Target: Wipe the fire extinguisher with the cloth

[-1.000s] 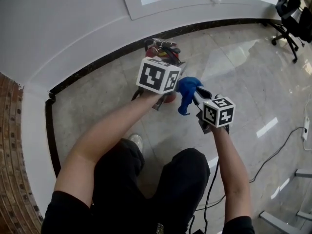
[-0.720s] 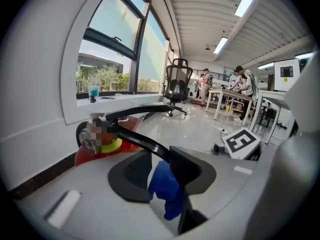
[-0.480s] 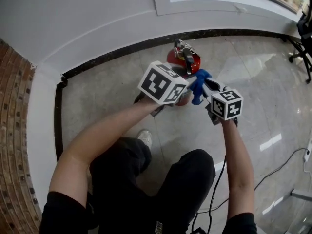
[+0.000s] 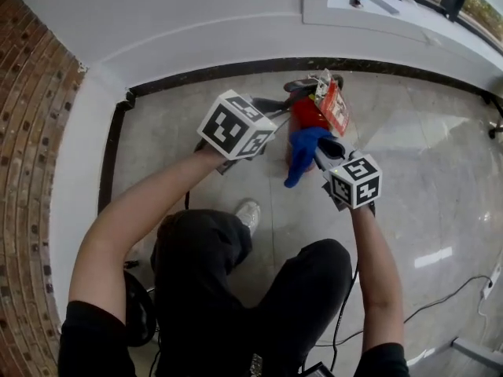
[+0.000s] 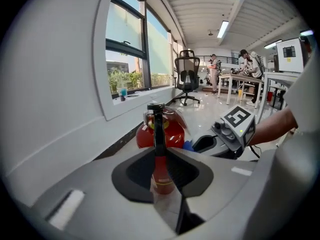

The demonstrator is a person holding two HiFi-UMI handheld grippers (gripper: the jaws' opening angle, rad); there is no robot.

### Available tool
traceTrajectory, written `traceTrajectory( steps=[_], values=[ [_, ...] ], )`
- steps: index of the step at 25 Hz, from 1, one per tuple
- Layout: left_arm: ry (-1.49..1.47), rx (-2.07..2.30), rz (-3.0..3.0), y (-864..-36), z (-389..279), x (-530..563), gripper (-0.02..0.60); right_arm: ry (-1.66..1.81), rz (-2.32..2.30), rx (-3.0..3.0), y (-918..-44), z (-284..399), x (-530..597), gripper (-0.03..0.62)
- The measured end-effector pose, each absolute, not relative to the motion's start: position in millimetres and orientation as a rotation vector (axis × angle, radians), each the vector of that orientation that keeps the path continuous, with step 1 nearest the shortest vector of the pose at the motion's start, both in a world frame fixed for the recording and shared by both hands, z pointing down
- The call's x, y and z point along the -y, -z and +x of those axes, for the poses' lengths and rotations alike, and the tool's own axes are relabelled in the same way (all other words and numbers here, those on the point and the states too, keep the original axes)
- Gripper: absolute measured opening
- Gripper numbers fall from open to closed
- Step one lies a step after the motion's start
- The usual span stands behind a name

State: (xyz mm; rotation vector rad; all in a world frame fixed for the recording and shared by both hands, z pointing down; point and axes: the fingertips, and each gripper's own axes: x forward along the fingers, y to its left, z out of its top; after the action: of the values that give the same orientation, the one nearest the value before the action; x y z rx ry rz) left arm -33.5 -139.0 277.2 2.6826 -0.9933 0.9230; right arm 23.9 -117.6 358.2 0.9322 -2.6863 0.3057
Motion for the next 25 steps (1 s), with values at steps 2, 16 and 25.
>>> traceTrajectory(
  steps=[2, 16, 25],
  values=[
    [-0.932, 1.052, 2.671, -275, -47, 149, 0.072, -0.312, 0.94, 2.698, -358, 10, 120, 0.026],
    [-1.016, 1.221, 2.579, -276, -88, 190, 0.067, -0.377, 0.953, 2.783, -356, -33, 126, 0.026],
    [-1.011, 1.311, 2.525, -276, -107, 224, 0.066, -0.477, 1.205, 2.786, -333, 17, 146, 0.026]
  ],
)
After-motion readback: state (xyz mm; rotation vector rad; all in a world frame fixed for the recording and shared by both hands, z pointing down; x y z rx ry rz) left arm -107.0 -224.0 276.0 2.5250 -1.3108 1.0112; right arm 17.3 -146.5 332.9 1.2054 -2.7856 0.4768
